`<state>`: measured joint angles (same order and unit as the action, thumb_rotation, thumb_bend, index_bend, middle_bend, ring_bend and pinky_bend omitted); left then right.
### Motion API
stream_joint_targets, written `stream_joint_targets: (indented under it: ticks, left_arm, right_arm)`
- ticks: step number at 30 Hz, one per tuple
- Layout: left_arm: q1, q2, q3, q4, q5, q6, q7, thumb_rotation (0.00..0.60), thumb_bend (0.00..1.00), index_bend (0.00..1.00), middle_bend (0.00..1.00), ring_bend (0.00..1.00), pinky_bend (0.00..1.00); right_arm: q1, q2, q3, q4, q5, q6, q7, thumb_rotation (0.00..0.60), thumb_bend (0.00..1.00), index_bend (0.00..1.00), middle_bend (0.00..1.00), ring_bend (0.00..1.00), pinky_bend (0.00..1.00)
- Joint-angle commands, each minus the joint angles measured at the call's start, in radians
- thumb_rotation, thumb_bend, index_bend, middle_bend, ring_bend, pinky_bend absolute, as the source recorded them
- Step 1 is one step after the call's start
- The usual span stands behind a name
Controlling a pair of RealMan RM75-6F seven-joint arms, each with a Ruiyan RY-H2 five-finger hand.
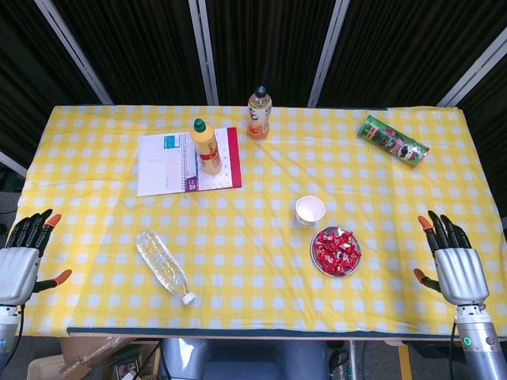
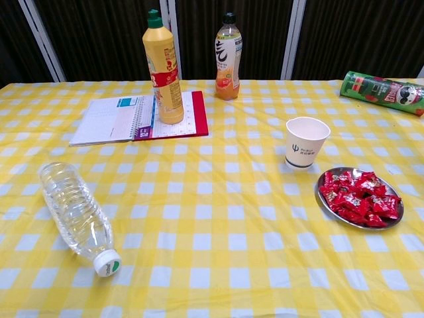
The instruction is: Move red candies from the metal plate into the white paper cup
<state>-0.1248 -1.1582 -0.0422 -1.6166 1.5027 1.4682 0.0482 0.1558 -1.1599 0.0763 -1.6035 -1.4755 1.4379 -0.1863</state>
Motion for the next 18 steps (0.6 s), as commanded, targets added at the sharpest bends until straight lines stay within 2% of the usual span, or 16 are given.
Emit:
stream_joint_targets:
  ticks: [1,4,6,7,9,11,13,14,18]
  left_arm:
    - [0.0,0.001,-0.001,-0.002,0.001,0.001,-0.001,0.6,0.03,0.0,0.0,0.0,0.0]
    - [0.001,0.002,0.001,-0.001,0.001,0.0,-0.003,0.6,0.03,0.0,0.0,0.0,0.0]
    - [0.001,0.002,0.001,0.0,-0.001,0.0,-0.006,0.6,0.03,0.0,0.0,0.0,0.0]
    - [0.001,0.003,0.0,0.0,-0.002,-0.001,-0.008,0.6,0.03,0.0,0.0,0.0,0.0]
    - [0.001,0.004,-0.001,-0.002,-0.005,-0.003,-0.014,0.6,0.03,0.0,0.0,0.0,0.0]
    - [0.0,0.005,-0.001,-0.005,-0.008,-0.007,-0.017,0.6,0.03,0.0,0.0,0.0,0.0]
    - [-0.002,0.007,0.0,-0.006,-0.008,-0.011,-0.019,0.6,0.03,0.0,0.0,0.0,0.0]
    - [-0.002,0.008,0.0,-0.007,-0.007,-0.013,-0.019,0.6,0.03,0.0,0.0,0.0,0.0]
    - [-0.004,0.01,0.001,-0.013,-0.008,-0.017,-0.021,0.6,0.03,0.0,0.0,0.0,0.0]
  right_arm:
    - [0.0,0.001,0.0,-0.004,0.001,-0.002,0.0,0.6,0.23,0.0,0.04,0.0,0.15]
    - [0.0,0.003,0.001,-0.016,0.003,-0.004,0.007,0.6,0.23,0.0,0.04,0.02,0.16]
    - [0.001,0.006,0.003,-0.03,0.0,-0.002,0.012,0.6,0.23,0.0,0.05,0.07,0.22]
    - [0.002,0.006,0.005,-0.036,-0.003,-0.001,0.014,0.6,0.23,0.0,0.08,0.13,0.28]
    - [0.005,0.006,0.009,-0.056,-0.008,0.002,0.023,0.6,0.23,0.01,0.17,0.24,0.42]
    - [0.012,0.006,0.014,-0.088,-0.007,-0.005,0.037,0.6,0.23,0.02,0.32,0.4,0.61]
    - [0.024,0.012,0.018,-0.129,0.006,-0.031,0.048,0.6,0.23,0.03,0.44,0.53,0.72]
    - [0.032,0.015,0.019,-0.152,0.016,-0.052,0.047,0.6,0.23,0.04,0.5,0.59,0.77]
    - [0.07,0.012,0.018,-0.21,0.055,-0.133,-0.015,0.6,0.23,0.08,0.64,0.72,0.89]
